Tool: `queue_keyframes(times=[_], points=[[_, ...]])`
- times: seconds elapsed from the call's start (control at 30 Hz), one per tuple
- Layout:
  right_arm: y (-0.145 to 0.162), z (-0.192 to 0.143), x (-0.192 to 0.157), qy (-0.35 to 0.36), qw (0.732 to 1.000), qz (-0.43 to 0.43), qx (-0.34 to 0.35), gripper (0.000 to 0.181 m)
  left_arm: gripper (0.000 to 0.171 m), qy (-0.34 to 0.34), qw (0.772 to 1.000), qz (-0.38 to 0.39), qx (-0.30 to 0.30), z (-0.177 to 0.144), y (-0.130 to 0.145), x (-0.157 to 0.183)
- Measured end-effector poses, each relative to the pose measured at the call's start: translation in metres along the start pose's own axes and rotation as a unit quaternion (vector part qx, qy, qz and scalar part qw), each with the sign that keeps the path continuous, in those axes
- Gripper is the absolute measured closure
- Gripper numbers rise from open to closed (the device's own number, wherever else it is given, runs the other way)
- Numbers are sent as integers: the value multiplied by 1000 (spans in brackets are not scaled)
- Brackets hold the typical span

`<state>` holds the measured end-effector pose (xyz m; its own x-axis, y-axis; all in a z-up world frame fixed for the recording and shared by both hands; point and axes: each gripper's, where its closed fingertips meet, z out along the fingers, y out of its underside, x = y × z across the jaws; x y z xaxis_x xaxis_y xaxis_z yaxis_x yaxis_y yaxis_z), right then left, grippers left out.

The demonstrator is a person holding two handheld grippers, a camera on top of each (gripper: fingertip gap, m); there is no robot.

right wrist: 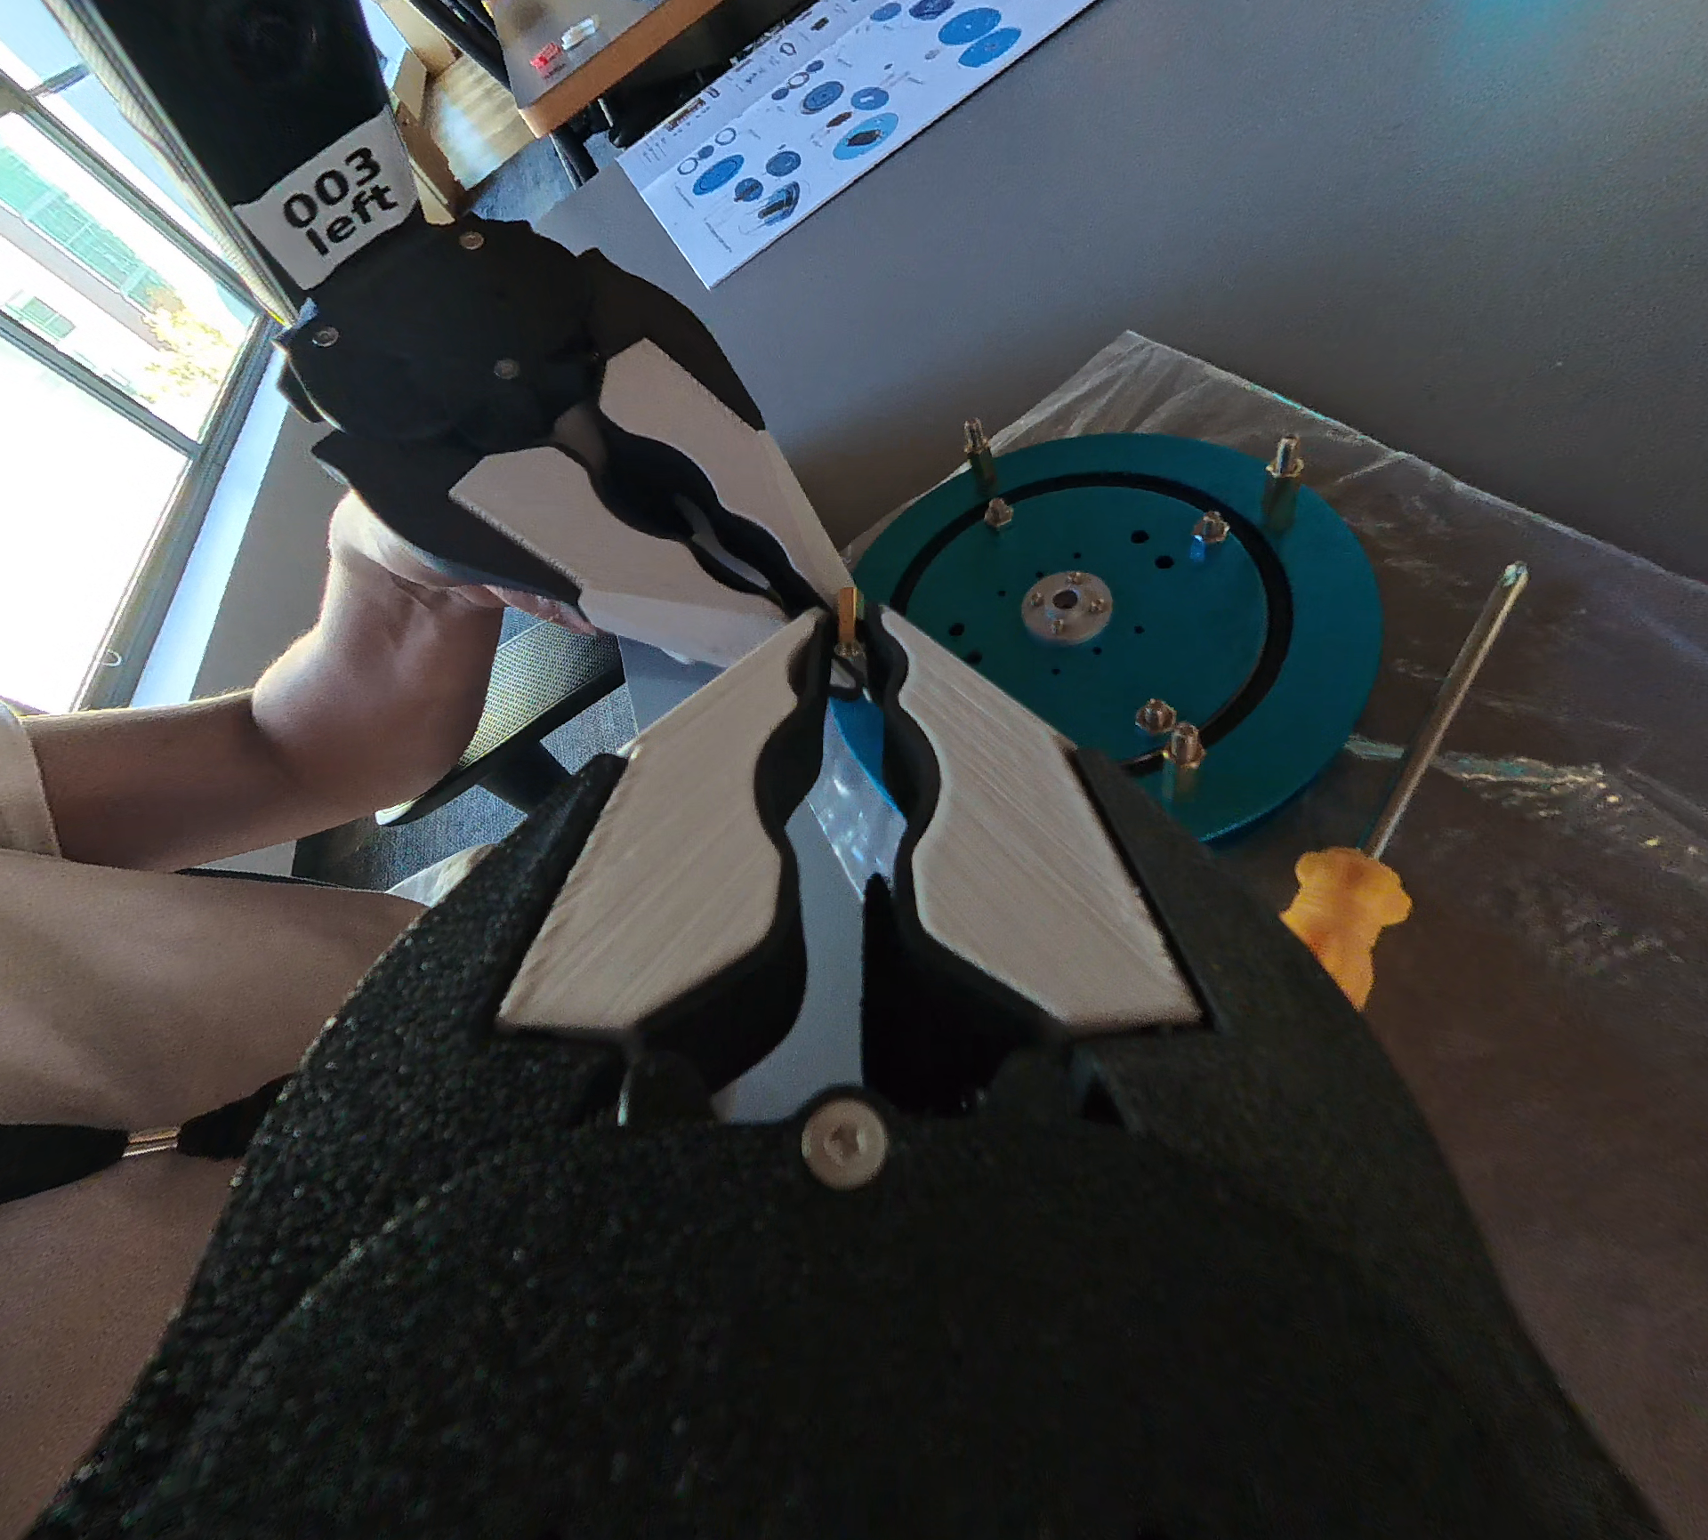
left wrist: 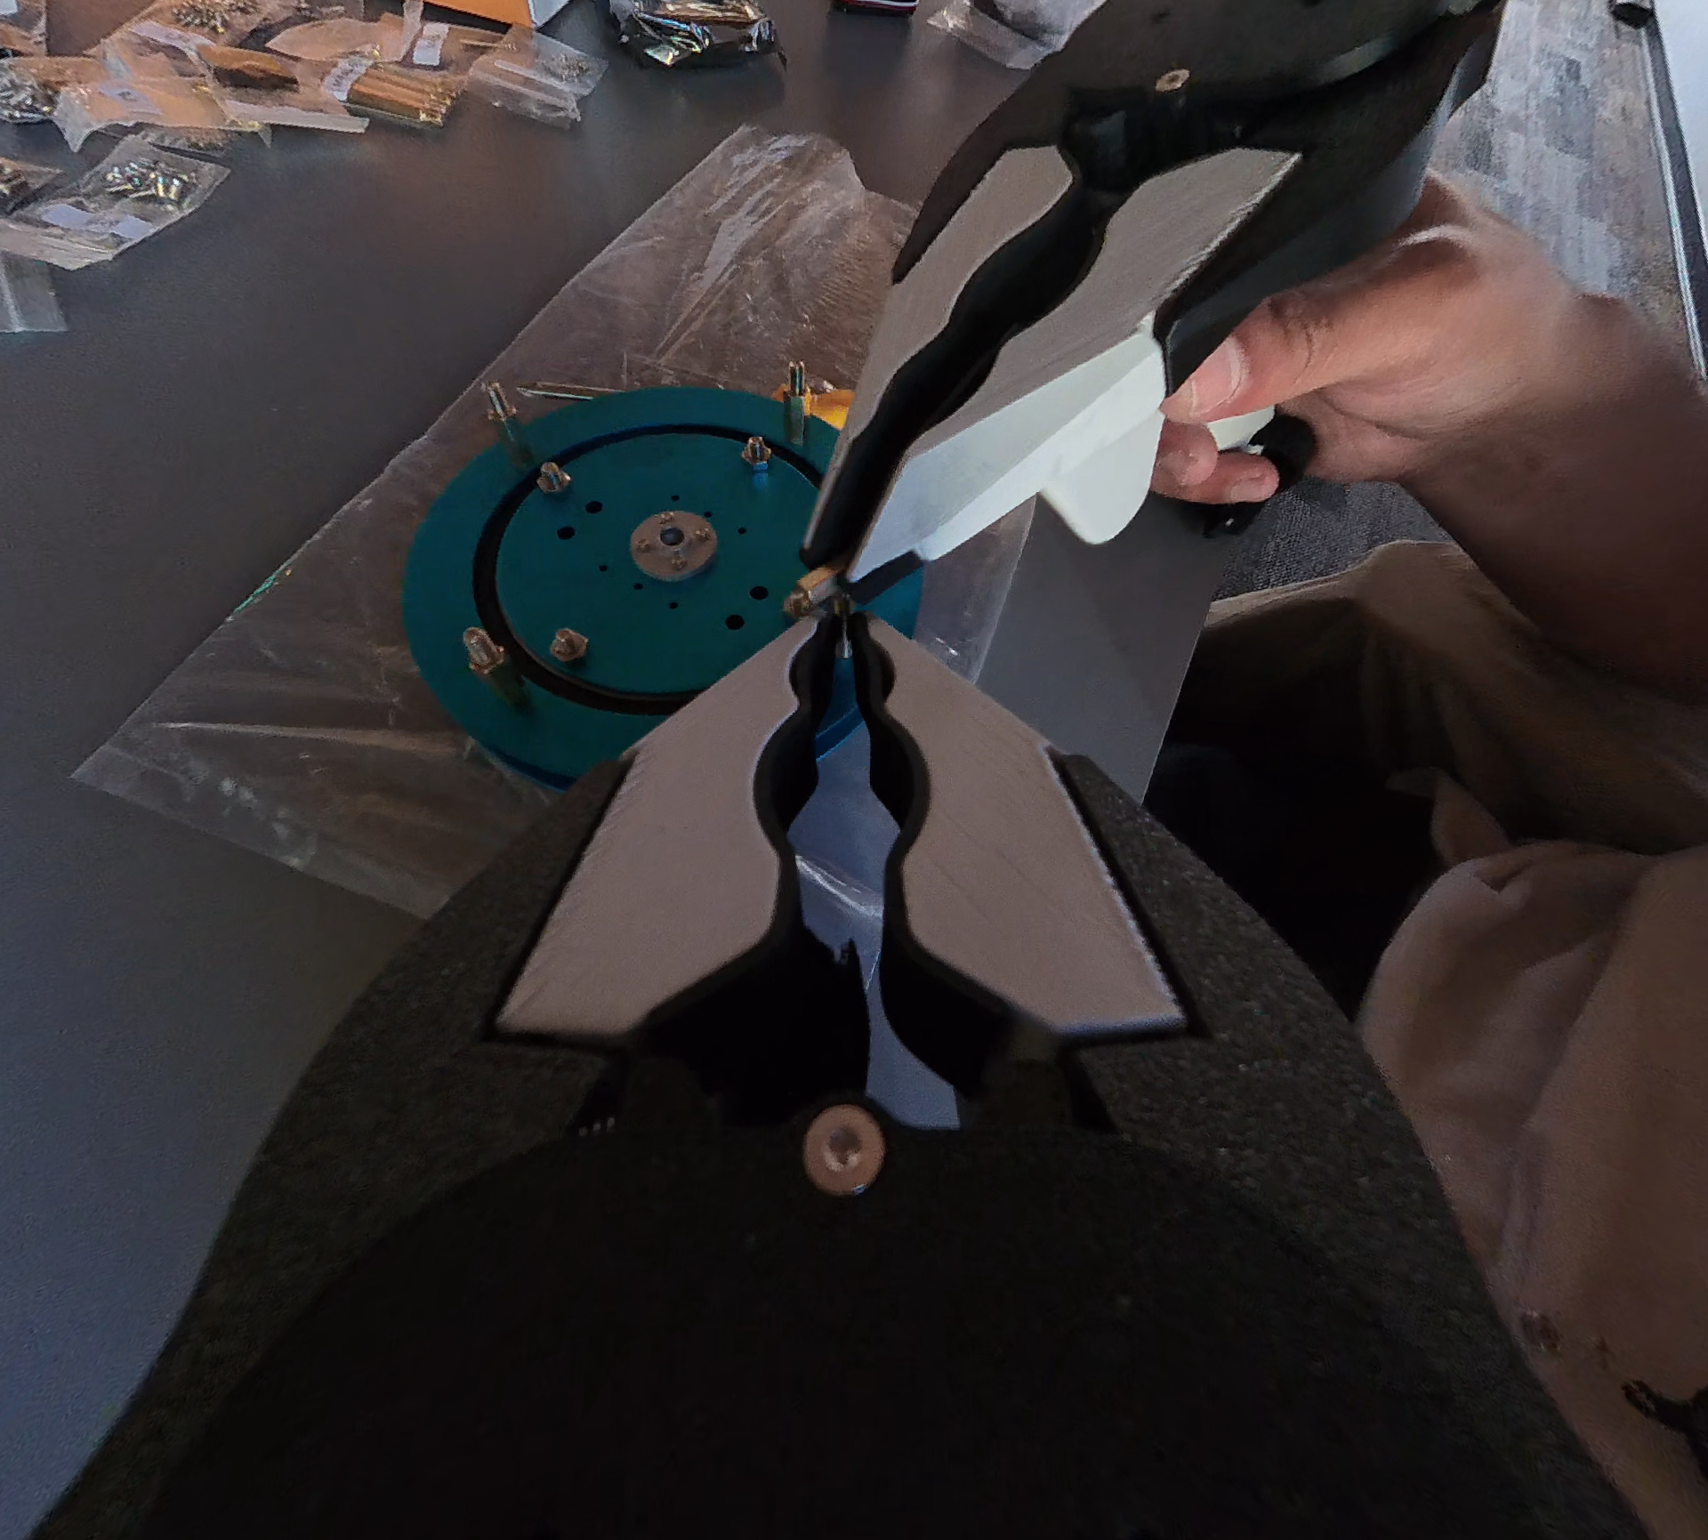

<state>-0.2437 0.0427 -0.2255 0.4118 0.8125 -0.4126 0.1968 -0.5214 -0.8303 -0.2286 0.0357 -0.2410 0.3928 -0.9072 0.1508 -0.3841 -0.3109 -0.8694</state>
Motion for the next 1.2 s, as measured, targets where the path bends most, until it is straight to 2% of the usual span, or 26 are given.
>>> queue_keyframes(times=[0.33,0.6,0.67,0.9,1.0,1.07,1.13,1.2], points=[[16,-12,8,51,997,-50,-41,176,169,-15,1000,13,-21,0,8,0],[14,-18,4,46,998,-45,-29,176,168,-28,999,19,-20,-3,8,0],[14,-20,1,45,998,-42,-23,176,161,-33,999,16,-17,-4,7,-1],[14,-30,-27,26,998,-59,9,175,155,-45,999,24,2,-26,7,3],[16,-32,-40,74,985,-152,31,176,155,-8,999,-12,38,-44,7,26],[24,-30,-67,71,967,-240,37,175,154,14,995,-67,76,-56,6,40],[38,-25,-95,76,941,-327,37,175,154,55,984,-128,114,-66,6,59],[55,-22,-109,112,910,-398,27,176,152,98,968,-185,138,-73,11,80]])
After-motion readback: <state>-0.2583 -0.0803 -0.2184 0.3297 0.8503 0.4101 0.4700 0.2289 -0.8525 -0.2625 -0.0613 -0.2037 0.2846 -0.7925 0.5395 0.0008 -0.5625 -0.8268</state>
